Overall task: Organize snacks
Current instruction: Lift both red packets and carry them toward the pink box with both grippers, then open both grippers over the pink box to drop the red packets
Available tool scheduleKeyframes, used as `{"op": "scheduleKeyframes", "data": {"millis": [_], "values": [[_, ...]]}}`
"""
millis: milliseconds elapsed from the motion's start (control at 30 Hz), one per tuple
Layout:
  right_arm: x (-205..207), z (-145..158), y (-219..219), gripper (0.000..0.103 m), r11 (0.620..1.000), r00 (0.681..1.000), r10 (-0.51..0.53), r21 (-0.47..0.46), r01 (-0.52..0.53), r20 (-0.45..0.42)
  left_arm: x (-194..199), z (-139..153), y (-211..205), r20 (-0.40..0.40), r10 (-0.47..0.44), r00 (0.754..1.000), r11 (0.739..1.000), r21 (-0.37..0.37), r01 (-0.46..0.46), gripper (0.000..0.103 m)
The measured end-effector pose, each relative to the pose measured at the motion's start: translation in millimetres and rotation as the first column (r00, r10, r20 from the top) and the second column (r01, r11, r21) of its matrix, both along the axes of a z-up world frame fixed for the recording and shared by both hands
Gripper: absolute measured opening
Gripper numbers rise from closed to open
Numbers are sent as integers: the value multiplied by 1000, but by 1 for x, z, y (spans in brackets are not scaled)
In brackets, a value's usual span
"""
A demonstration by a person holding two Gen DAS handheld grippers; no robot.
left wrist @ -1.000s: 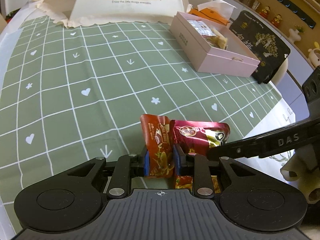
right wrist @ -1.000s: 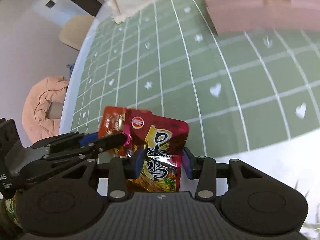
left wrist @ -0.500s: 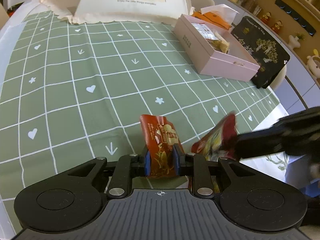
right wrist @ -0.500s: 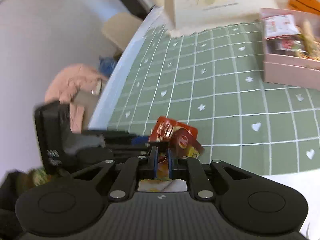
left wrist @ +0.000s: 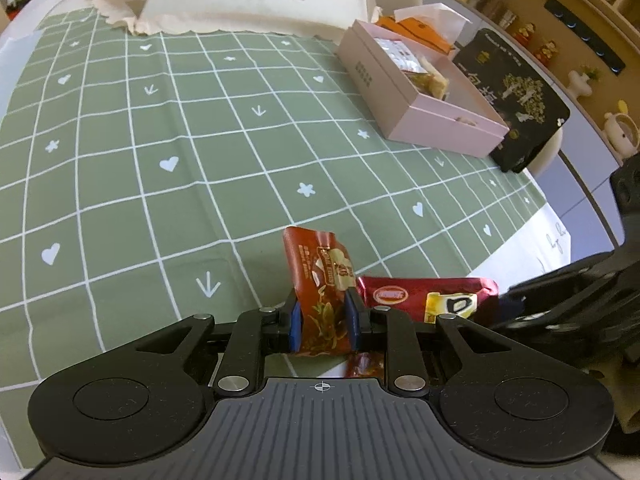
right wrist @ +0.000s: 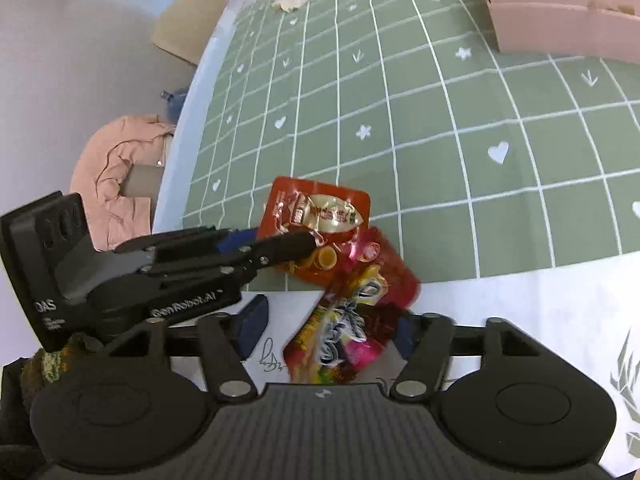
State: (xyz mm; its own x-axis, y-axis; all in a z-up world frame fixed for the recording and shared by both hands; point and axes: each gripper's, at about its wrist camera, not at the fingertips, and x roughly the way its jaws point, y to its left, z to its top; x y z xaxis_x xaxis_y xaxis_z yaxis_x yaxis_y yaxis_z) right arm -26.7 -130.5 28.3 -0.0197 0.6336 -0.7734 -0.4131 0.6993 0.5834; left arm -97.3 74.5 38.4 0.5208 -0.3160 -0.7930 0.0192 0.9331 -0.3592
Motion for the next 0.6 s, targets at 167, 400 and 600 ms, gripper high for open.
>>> {"op": "scheduleKeyframes", "data": {"millis": [167,400,600], "values": [[6,2,-20,25,998,998,-66,20,66,-4,2,-2,-4,-52,-30,998,998,-57,27,24],[17,26,-67,21,979,976,-204,35,202,79,7,0,-24,12,-78,997,987,-142,79,17],[30,63,-111,21,957,940,-289,56,283,180,31,32,-40,125,-132,983,983,-115,146,8]]}}
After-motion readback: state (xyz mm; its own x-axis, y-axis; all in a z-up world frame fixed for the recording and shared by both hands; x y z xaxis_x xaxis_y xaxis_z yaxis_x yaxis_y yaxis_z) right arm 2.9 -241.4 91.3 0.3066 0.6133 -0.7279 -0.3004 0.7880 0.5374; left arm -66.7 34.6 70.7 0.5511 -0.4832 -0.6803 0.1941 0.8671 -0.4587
